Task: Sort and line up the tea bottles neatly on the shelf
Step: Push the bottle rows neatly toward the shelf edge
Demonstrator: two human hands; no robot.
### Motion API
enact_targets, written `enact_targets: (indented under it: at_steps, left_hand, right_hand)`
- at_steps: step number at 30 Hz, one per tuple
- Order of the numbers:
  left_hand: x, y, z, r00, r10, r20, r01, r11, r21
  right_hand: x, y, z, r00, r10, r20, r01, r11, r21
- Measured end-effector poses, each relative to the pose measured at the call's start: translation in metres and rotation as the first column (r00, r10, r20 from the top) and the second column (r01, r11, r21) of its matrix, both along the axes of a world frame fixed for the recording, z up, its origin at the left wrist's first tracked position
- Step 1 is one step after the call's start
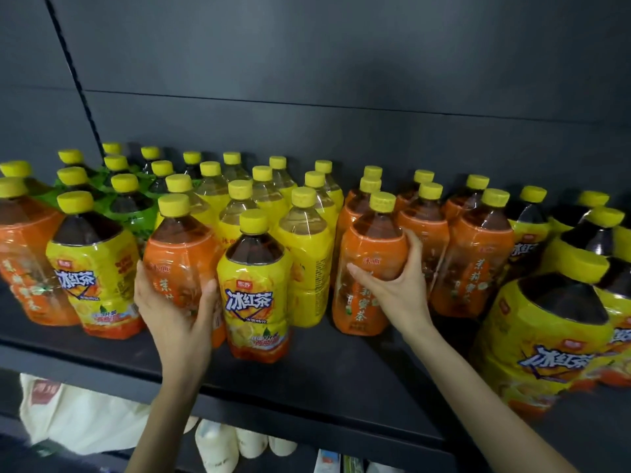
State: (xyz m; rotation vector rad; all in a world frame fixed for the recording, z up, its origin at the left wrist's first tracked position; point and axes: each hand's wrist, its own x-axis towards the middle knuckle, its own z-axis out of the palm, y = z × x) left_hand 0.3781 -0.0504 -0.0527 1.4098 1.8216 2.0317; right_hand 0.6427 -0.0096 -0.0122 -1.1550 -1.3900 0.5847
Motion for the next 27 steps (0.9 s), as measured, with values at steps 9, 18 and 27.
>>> enact_targets:
  at_steps: [9, 18, 27]
  left_hand:
    - [-0.018, 0.002, -0.004, 0.999, -0.047, 0.003, 0.047, 0.995, -0.087]
    - [-0.039, -0.002, -0.006, 0.955, -0.298, 0.005, 0.294, 0.942, -0.158]
    - [-0.051, -0.019, -0.002, 0.953, -0.301, -0.019, 0.283, 0.914, -0.289]
  right_hand:
    - [-0.022, 0.001, -0.008, 0.991, -0.125, 0.046, 0.125, 0.992, -0.009]
    - [-0.035, -0.010, -0.004, 0.969, -0.224, 0.108, 0.232, 0.970, -0.068]
    - [-0.056, -0.067, -0.024, 0.959, -0.273, 0.080, 0.283, 0.947, -0.152]
